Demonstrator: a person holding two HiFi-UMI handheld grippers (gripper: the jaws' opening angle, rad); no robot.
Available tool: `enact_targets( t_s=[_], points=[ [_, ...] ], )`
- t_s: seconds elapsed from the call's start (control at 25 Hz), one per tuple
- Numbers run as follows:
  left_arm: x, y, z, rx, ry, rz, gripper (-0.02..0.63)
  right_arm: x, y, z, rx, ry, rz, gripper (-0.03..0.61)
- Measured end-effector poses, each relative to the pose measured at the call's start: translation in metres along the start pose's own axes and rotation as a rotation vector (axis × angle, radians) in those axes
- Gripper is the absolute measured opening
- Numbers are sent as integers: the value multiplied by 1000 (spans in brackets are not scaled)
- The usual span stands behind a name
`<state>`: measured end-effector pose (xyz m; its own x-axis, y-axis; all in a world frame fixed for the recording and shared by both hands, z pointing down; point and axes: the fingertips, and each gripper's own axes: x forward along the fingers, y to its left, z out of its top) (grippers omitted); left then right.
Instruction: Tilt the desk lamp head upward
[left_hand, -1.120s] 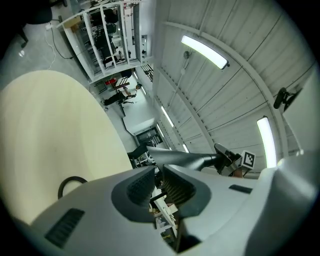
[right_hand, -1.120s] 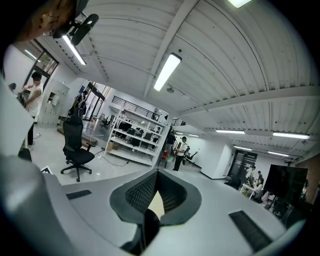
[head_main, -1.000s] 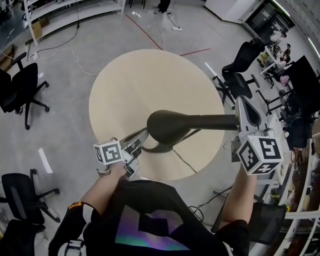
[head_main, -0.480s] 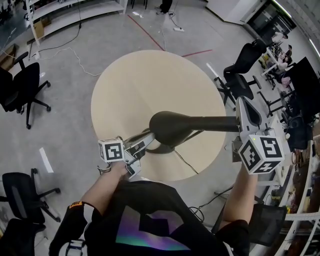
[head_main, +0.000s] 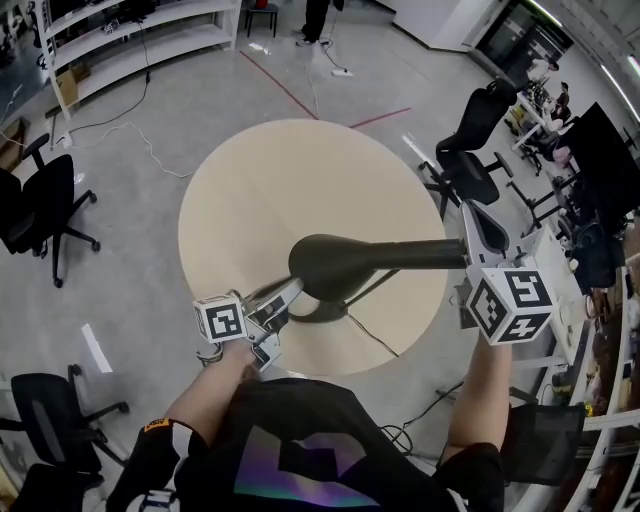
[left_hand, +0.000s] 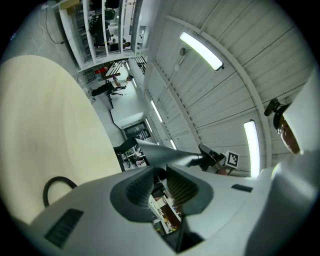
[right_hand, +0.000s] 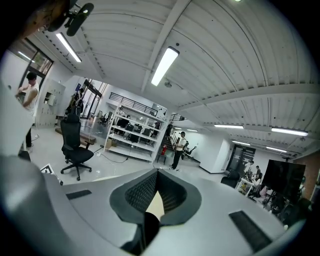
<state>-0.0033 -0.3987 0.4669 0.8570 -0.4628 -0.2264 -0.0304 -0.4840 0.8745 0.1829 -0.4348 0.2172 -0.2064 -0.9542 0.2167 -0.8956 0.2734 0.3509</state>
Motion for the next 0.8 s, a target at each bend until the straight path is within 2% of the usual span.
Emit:
enact_targets(
  t_s=[0.2, 0.44, 0.8],
  points=[
    [-4, -14, 23, 102, 3, 3, 123, -6, -12, -12, 36, -4, -50, 14],
    [-12, -39, 48, 216, -4, 1, 114, -14, -17, -28, 65, 15, -70, 14],
    [-16, -73, 77, 345, -17, -5, 104, -17, -21, -48, 102, 46, -94, 14]
  ],
)
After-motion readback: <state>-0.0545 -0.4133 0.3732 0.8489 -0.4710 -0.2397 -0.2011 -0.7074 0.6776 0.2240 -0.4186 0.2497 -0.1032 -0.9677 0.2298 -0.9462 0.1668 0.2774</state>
